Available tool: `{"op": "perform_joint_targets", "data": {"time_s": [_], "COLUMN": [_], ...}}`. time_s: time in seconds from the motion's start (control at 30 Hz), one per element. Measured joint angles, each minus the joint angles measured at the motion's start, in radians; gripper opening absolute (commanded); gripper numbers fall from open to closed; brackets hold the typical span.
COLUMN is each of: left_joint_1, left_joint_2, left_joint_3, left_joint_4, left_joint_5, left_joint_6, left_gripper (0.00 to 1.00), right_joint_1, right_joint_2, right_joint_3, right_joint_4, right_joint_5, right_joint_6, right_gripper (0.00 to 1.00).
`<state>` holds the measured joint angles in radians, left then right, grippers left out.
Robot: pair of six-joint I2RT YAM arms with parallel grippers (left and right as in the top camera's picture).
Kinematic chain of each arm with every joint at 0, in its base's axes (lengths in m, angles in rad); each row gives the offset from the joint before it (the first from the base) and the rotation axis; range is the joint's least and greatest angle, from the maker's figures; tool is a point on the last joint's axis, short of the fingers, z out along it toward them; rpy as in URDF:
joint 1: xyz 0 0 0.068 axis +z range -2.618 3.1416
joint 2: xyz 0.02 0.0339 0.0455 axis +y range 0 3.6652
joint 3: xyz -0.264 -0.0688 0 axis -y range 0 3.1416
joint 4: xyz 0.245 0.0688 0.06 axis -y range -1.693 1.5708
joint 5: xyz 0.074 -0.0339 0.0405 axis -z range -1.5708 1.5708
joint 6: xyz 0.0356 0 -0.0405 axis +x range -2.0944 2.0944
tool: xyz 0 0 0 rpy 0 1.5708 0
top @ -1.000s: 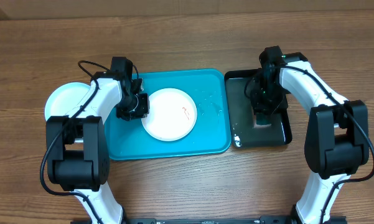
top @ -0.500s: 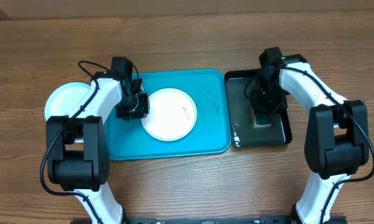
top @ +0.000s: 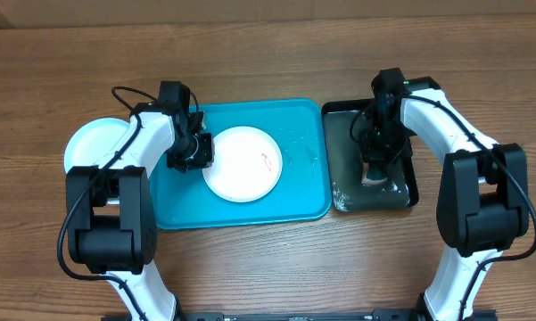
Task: Clean dirty plates on tray and stack at the side
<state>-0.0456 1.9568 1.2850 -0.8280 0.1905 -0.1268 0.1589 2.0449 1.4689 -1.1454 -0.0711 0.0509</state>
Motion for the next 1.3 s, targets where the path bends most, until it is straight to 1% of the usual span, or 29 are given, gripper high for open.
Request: {"op": "perform_joint_targets", "data": {"time_s": [0.17,0.27,0.47,0.53,0.67,0.73,0.77,0.83,0.9,0.97,1.1,1.23,1.3], "left_joint_1": [0.000,0.000,0.000,0.000,0.000,-0.001,-0.001,-0.001,-0.001,-0.001,-0.001,-0.001,-0.002], "left_joint_2": [0.000,0.000,0.000,0.000,0.000,0.000,-0.003,-0.010,-0.014,-0.014,-0.014,-0.014,-0.014], "left_joint_3": [0.000,0.000,0.000,0.000,-0.012,-0.025,-0.031,-0.035,-0.036,-0.035,-0.034,-0.031,-0.031], "left_joint_4": [0.000,0.003,0.008,0.010,0.032,0.048,0.055,0.058,0.061,0.050,0.033,0.032,0.032], "left_joint_5": [0.000,0.000,0.000,0.000,0.000,0.000,0.000,0.008,0.017,0.019,0.020,0.020,0.020], "left_joint_6": [0.000,0.000,0.000,0.000,-0.005,-0.006,-0.010,-0.008,-0.007,-0.012,-0.015,-0.016,-0.016], "left_gripper": [0.22,0.22,0.31,0.31,0.22,0.07,0.04,0.04,0.14,0.18,0.17,0.12,0.12], "right_joint_1": [0.000,0.000,0.000,0.000,0.000,0.000,0.000,0.000,0.000,0.000,0.000,0.000,0.000], "right_joint_2": [0.000,0.000,0.000,0.000,0.000,0.000,0.000,0.000,0.000,0.000,0.000,0.000,0.000], "right_joint_3": [0.011,0.047,0.201,0.247,0.276,0.276,0.276,0.276,0.276,0.276,0.276,0.276,0.276], "right_joint_4": [-0.013,-0.051,-0.162,-0.193,-0.226,-0.236,-0.235,-0.235,-0.234,-0.235,-0.235,-0.235,-0.235], "right_joint_5": [-0.003,-0.003,-0.004,-0.003,-0.003,-0.003,-0.003,-0.004,-0.003,-0.003,-0.003,-0.003,-0.003], "right_joint_6": [-0.012,-0.018,-0.022,-0.022,-0.025,-0.025,-0.025,-0.025,-0.025,-0.025,-0.025,-0.025,-0.025], "right_gripper": [0.04,0.04,0.04,0.04,0.04,0.04,0.04,0.04,0.04,0.04,0.04,0.04,0.05]}}
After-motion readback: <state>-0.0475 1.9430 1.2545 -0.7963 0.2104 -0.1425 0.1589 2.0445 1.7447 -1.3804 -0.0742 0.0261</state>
